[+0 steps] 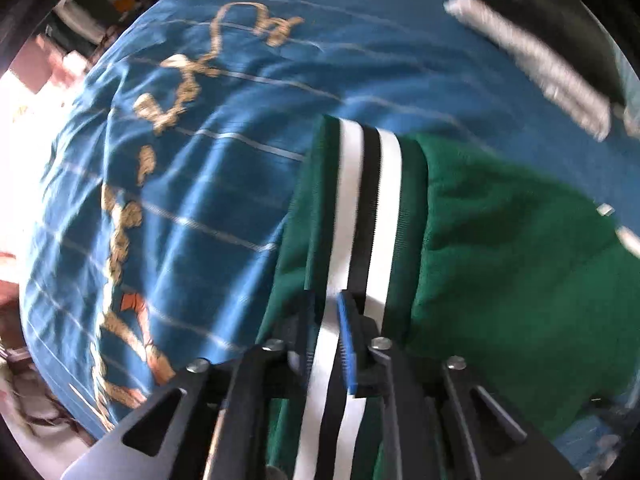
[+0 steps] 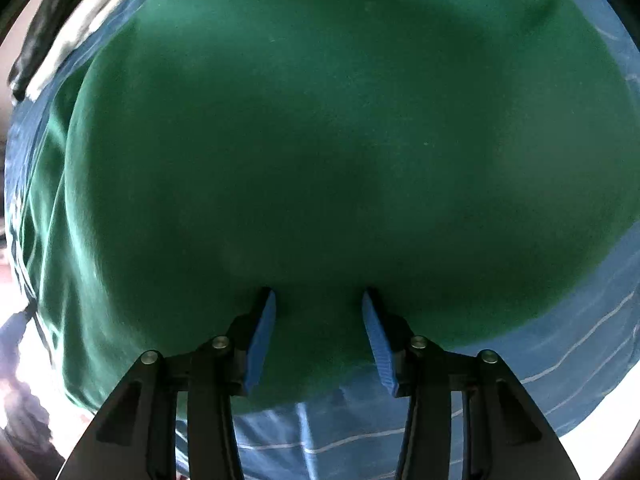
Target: Fold large clothes
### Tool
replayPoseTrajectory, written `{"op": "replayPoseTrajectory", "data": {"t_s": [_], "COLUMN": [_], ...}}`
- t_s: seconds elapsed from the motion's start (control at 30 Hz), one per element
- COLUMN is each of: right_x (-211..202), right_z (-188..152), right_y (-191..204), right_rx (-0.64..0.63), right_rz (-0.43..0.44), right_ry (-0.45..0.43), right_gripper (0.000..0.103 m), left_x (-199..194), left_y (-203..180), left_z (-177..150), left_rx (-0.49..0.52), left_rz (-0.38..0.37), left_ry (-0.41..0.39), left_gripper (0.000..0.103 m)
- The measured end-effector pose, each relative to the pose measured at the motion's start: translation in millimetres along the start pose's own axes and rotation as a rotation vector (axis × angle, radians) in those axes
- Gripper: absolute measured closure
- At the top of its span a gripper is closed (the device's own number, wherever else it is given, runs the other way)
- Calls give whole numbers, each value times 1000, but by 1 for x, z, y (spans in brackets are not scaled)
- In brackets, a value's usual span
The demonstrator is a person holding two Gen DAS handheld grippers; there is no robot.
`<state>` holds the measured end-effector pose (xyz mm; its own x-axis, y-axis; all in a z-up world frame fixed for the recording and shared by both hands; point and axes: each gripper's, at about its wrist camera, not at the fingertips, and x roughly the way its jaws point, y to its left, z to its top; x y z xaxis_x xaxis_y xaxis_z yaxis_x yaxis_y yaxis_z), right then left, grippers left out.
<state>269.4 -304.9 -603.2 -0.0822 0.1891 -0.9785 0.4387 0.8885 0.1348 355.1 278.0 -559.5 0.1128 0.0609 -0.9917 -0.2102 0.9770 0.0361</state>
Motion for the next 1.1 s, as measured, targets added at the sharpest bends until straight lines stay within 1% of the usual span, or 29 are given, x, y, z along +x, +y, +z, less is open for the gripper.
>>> {"op": "replayPoseTrajectory", "data": {"t_s": [0.1,0.23,0.3,0.33,0.37,0.4,0.43,0.47,0.53,0.57,0.67,0.7,0.73,0.83,0.87,0.9,0.97,1.0,1.07,1.1], "right_x": [2,3,3,2,1,0,2,2,2,3,4,4,4,4,2,-1,-11,-15,-25,-36], "right_z": [4,8,10,9,8,8,9,9,8,8,8,12,11,11,10,10,8,8,4,6], "right_y": [-7,-19,-21,-23,-25,-24,-19,-21,-23,-24,-23,-9,-7,-3,-2,-1,0,-2,-4,-11], "right_rx": [25,78,88,82,76,74,71,68,68,67,73,74,76,77,75,69,67,70,83,86], "right_rz": [36,79,81,79,80,82,85,88,88,84,70,64,60,56,59,65,87,99,123,131], "right_ry": [13,27,33,34,34,34,33,32,29,28,28,29,31,33,31,25,1,-10,-40,-50], "right_gripper": [53,46,45,45,45,45,45,44,44,44,44,44,44,44,44,44,44,44,44,44], "left_x": [11,19,17,16,7,-4,-16,-24,-32,-31,-17,-12,-1,29,34,35,34,30,19,16], "left_y": [-17,-28,-27,-25,-18,-8,4,14,31,38,44,42,40,26,20,13,-7,-14,-28,-29], "left_z": [2,3,4,8,11,14,20,26,36,45,64,66,65,73,75,75,80,80,78,78], "left_rx": [70,131,144,135,105,60,5,-36,-110,-142,-167,-166,-159,-134,-120,-102,-22,13,81,88], "left_rz": [83,125,110,93,54,4,-66,-129,-225,-243,-229,-216,-216,-247,-267,-280,-261,-246,-197,-187], "left_ry": [-21,-49,-57,-57,-70,-96,-113,-119,-138,-130,-99,-90,-64,8,17,18,5,-10,-55,-69], "left_gripper": [87,87,87,86,81,51,23,0,0,0,0,0,0,1,16,37,60,75,80,81]}}
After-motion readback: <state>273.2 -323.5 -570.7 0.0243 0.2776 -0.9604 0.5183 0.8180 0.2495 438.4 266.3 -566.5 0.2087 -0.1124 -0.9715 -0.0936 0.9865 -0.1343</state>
